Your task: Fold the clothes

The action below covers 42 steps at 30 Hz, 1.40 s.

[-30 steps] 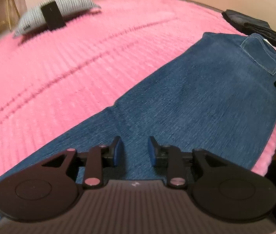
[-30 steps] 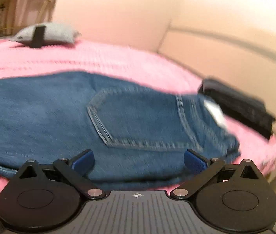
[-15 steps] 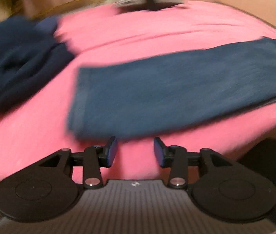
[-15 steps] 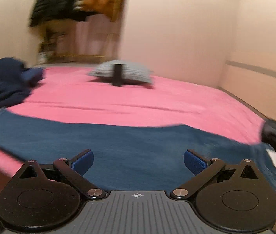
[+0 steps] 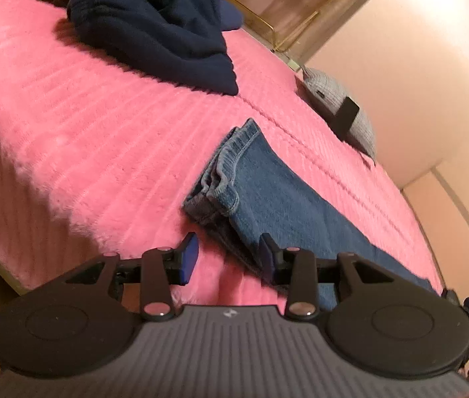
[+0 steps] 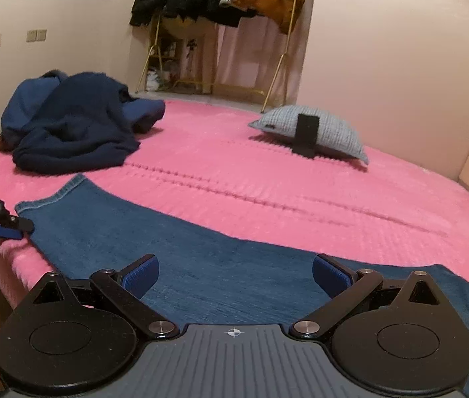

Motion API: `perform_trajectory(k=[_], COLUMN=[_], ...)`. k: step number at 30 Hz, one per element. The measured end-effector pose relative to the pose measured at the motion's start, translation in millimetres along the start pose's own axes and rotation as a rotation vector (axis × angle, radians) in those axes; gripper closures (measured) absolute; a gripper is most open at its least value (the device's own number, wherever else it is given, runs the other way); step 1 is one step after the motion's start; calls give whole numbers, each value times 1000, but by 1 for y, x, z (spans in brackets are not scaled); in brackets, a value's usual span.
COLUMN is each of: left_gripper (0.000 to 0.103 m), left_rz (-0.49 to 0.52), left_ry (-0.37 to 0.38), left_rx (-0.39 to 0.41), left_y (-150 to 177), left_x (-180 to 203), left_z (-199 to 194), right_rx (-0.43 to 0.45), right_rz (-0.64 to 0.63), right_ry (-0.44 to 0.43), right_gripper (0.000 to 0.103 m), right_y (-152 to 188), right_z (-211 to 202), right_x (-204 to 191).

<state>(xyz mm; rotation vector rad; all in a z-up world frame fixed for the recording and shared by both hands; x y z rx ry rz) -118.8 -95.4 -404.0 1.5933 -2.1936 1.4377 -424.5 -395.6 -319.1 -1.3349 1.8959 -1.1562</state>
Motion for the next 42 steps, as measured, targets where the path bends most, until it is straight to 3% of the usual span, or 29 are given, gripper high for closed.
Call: perform_trajectory(k=[14, 20, 23, 26, 28, 31, 35, 36, 39, 41, 42], left_gripper=[72, 90, 93, 94, 95, 95, 95, 95, 89, 86, 85], left_rz=[-122, -131, 27, 313, 514, 798, 1083, 1142, 1297, 1346, 1357], left_ry=[23, 5, -30, -32, 20, 133, 313, 360, 429, 457, 454], left_rx=[55, 56, 85, 143, 176, 203, 184, 166, 15, -174, -227], left_y=[4, 4, -7, -22, -26, -6, 62, 85, 158, 203, 217], left_x=[-10, -5, 25, 88, 146, 245, 359, 384, 432, 445, 444], left_z=[12, 13, 3, -11, -17, -21, -11, -4, 38, 70, 76], right_rx=[-107, -160, -133, -99, -79, -51, -26, -23, -40, -45, -42], right_rz=[71, 152, 234, 299, 345, 416, 496, 517, 584, 612, 621], right_ry=[68, 134, 187, 260, 308, 372, 458, 477, 527, 530, 518], right_gripper=[2, 2, 2, 2, 2, 2, 2, 2, 2, 2, 2], right_y=[17, 27, 35, 47, 56, 70, 91, 98, 117, 125, 128], right_z=[18, 9, -14, -43, -63, -90, -122, -130, -148, -157, -160], right_x=[15, 46, 73, 102, 122, 153, 194, 203, 226, 234, 237])
Point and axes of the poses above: each gripper's, at about its wrist camera, not at the fingertips, and z roughly the way its jaws point, x to its right, y to its underside, the point moved 2 cm from there along z, roughly the way its jaws point, and after that the axes turned 6 degrees about z, right-handed, at the moved point
